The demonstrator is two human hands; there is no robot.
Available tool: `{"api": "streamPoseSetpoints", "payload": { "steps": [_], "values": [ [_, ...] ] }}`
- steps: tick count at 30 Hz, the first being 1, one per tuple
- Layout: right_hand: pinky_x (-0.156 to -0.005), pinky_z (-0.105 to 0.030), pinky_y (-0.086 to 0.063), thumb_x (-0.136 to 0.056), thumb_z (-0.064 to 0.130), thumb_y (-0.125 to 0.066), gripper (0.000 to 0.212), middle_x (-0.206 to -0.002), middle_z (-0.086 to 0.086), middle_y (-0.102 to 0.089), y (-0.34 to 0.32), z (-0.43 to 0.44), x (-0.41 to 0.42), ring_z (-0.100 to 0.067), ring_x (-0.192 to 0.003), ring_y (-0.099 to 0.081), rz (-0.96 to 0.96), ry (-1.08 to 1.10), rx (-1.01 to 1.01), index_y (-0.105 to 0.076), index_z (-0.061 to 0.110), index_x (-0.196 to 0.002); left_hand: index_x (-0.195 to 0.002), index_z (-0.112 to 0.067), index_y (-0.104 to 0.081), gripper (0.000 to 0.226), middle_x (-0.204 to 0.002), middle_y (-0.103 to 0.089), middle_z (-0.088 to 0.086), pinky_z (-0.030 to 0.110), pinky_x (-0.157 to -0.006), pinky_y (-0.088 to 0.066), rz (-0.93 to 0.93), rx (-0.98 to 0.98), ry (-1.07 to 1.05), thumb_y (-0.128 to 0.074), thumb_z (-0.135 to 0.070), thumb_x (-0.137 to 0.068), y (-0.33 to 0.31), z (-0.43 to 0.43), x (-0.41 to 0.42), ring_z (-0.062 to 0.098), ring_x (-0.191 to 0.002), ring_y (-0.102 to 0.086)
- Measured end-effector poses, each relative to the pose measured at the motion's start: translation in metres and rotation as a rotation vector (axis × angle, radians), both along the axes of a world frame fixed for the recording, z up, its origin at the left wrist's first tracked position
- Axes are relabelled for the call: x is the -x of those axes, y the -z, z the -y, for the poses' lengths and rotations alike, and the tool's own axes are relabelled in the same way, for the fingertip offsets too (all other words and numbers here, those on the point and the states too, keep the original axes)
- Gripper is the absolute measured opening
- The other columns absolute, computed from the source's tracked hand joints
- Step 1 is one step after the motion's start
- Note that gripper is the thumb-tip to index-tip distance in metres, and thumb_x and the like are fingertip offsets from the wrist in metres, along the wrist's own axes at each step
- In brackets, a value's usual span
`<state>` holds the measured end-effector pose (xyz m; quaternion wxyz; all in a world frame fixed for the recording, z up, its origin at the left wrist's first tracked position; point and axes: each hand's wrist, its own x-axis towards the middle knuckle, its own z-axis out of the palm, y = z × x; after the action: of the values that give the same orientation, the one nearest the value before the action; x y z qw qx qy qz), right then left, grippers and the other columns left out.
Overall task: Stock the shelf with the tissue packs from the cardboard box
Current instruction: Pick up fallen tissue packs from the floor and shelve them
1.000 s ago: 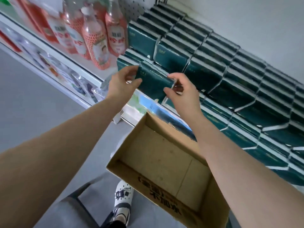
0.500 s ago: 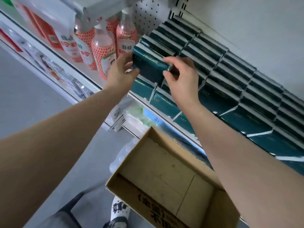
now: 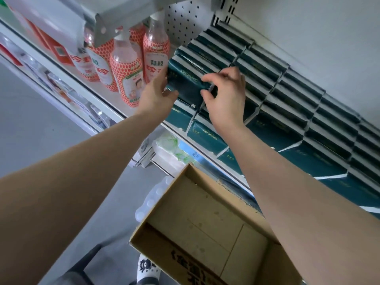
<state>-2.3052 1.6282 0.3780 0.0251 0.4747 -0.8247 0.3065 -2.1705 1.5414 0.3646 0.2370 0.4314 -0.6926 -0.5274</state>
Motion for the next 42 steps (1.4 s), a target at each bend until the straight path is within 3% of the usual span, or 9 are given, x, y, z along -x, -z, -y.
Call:
{"api": "streamPoseSetpoints", "payload": {
  "steps": [3, 8, 16, 25, 30, 35, 40, 42],
  "values": [
    [-0.079, -0.021, -0.039, -0.081, 0.010, -0.076, 0.032, -0.118, -0.006, -0.055, -0.002, -0.004, -0.002, -0.025, -0.110, -0.049, 0.002, -0.014, 0.006, -0.073, 0.018, -0.112, -0.150, -0.014, -0.030, 0.061, -0.147, -0.046, 0.004, 0.026, -0.106, -0.036, 0.060, 0.051, 0.016, -0.054, -0.008, -0.094, 0.002, -0.007, 0.001, 0.017, -0.134, -0.044],
    [-0.085, -0.023, -0.042, -0.085, 0.008, -0.072, 0.042, -0.124, -0.006, -0.052, -0.009, -0.028, -0.005, -0.024, -0.118, -0.049, 0.068, -0.036, 0.033, -0.066, 0.023, -0.124, -0.151, -0.018, -0.031, 0.062, -0.147, -0.046, 0.004, 0.021, -0.103, -0.033, 0.108, 0.072, -0.017, -0.056, -0.012, -0.094, 0.005, -0.025, 0.001, 0.016, -0.133, -0.045],
    [-0.086, -0.036, -0.049, -0.088, 0.006, -0.068, 0.035, -0.115, -0.006, -0.052, 0.006, -0.125, -0.010, -0.022, -0.108, -0.051, 0.143, -0.014, 0.066, -0.066, 0.017, -0.121, -0.131, -0.024, -0.057, 0.042, -0.124, -0.062, -0.007, 0.016, -0.092, -0.046, 0.031, 0.062, -0.007, -0.059, -0.012, -0.091, 0.005, -0.115, 0.017, 0.001, -0.108, -0.059],
    [-0.086, -0.037, -0.049, -0.090, 0.010, -0.067, 0.035, -0.109, 0.000, -0.054, 0.034, -0.357, -0.002, -0.019, -0.103, -0.054, 0.234, 0.192, 0.013, -0.065, 0.019, -0.124, -0.120, -0.026, -0.061, 0.033, -0.113, -0.066, -0.009, 0.020, -0.092, -0.048, 0.024, -0.019, 0.280, -0.062, -0.012, -0.091, 0.023, -0.322, 0.055, 0.003, -0.102, -0.062],
    [-0.086, -0.027, -0.049, -0.090, 0.013, -0.068, 0.032, -0.110, 0.000, -0.055, 0.054, -0.514, -0.002, -0.017, -0.097, -0.057, 0.256, 0.356, -0.032, -0.067, 0.020, -0.122, -0.120, -0.022, -0.062, 0.032, -0.113, -0.066, -0.009, 0.009, -0.088, -0.047, 0.013, -0.115, 0.450, -0.062, -0.010, -0.091, 0.042, -0.460, 0.071, 0.002, -0.102, -0.062],
    [-0.084, -0.040, -0.054, -0.086, 0.007, -0.071, 0.034, -0.109, -0.003, -0.058, 0.085, -0.656, -0.013, -0.023, -0.094, -0.060, 0.350, 0.560, -0.011, -0.068, 0.018, -0.118, -0.116, -0.029, -0.062, 0.033, -0.106, -0.067, -0.013, 0.015, -0.091, -0.048, 0.043, -0.182, 0.618, -0.062, -0.009, -0.090, 0.066, -0.591, 0.074, 0.001, -0.100, -0.062],
    [-0.081, -0.034, -0.050, -0.083, 0.006, -0.071, 0.036, -0.105, -0.001, -0.061, 0.125, -0.759, -0.039, -0.017, -0.086, -0.058, 0.496, 0.751, -0.040, -0.069, 0.019, -0.117, -0.115, -0.024, -0.064, 0.032, -0.112, -0.068, -0.006, 0.029, -0.095, -0.051, 0.136, -0.289, 0.741, -0.062, -0.008, -0.087, 0.107, -0.694, 0.061, 0.008, -0.102, -0.064],
    [-0.081, -0.031, -0.047, -0.082, 0.006, -0.070, 0.034, -0.104, -0.002, -0.062, 0.148, -0.789, -0.054, -0.020, -0.088, -0.060, 0.534, 0.804, -0.057, -0.069, 0.016, -0.115, -0.113, -0.025, -0.063, 0.032, -0.111, -0.068, -0.004, 0.021, -0.092, -0.050, 0.191, -0.307, 0.777, -0.062, -0.005, -0.088, 0.130, -0.727, 0.051, -0.001, -0.096, -0.063]
  ]
}}
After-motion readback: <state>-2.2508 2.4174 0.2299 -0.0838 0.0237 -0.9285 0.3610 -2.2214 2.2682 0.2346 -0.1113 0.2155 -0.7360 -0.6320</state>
